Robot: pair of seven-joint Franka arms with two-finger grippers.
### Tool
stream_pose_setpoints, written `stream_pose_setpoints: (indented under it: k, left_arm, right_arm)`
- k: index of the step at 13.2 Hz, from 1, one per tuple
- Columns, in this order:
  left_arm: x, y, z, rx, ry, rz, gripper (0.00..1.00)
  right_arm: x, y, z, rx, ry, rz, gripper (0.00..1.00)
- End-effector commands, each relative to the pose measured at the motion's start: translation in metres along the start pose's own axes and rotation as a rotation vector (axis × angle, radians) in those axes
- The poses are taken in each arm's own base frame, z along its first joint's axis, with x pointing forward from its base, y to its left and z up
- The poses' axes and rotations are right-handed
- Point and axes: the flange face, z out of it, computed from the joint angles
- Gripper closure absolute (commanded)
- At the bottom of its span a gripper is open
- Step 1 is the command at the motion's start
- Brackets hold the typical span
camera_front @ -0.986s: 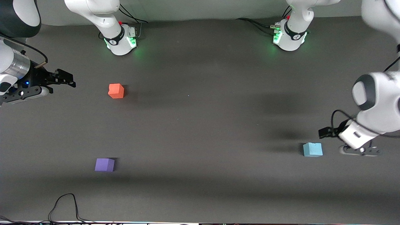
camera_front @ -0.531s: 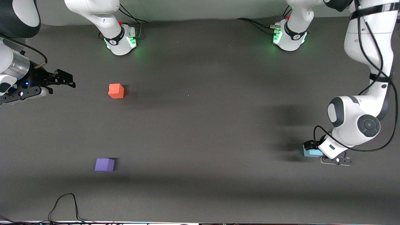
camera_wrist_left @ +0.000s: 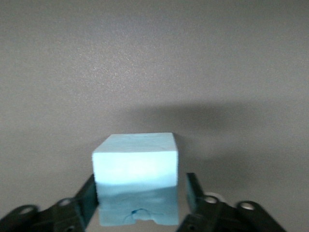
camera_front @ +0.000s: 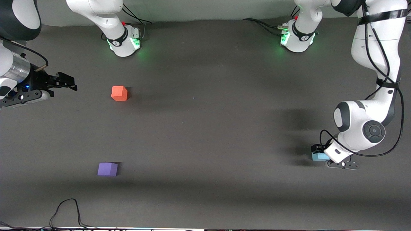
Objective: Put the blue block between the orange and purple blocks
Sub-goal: 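Reach the left gripper down to the light-blue cube and grasp it, then carry the light-blue cube with the left gripper toward the table middle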
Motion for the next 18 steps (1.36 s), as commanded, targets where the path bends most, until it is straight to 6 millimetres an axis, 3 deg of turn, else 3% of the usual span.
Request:
stream_pose_setpoints:
  k: [1, 5, 6, 8, 11, 13, 15, 18]
  left_arm:
    - [0.003, 0.003, -0.002, -0.008, -0.003, -0.011, 0.54]
    - [0.007, -0.002, -0.012, -0.01, 0.004, -0.017, 0.54]
    - [0.009, -0.004, -0.027, -0.012, -0.004, -0.02, 0.54]
    - [0.018, -0.004, -0.077, -0.02, -0.049, -0.022, 0.54]
    - [0.021, 0.015, -0.13, -0.029, -0.094, -0.06, 0.53]
    - [0.015, 0.055, -0.16, -0.033, -0.115, -0.076, 0.53]
    - [0.009, 0.113, -0.186, -0.028, -0.13, -0.092, 0.53]
    - [-0.006, 0.236, -0.206, -0.026, -0.142, -0.149, 0.53]
  right_arm:
    - [0.001, 0.003, -0.005, 0.02, -0.002, -0.016, 0.0]
    - [0.002, 0.004, -0.003, 0.021, -0.005, -0.016, 0.0]
    - [0.003, 0.005, -0.001, 0.022, -0.009, -0.014, 0.0]
    - [0.003, 0.005, -0.001, 0.022, -0.009, -0.014, 0.0]
    - [0.002, 0.005, -0.001, 0.023, -0.011, -0.014, 0.0]
    - [0.001, 0.005, 0.001, 0.028, -0.03, -0.016, 0.0]
    - [0.001, 0.005, 0.001, 0.028, -0.032, -0.016, 0.0]
    - [0.0, 0.006, 0.001, 0.03, -0.031, -0.013, 0.0]
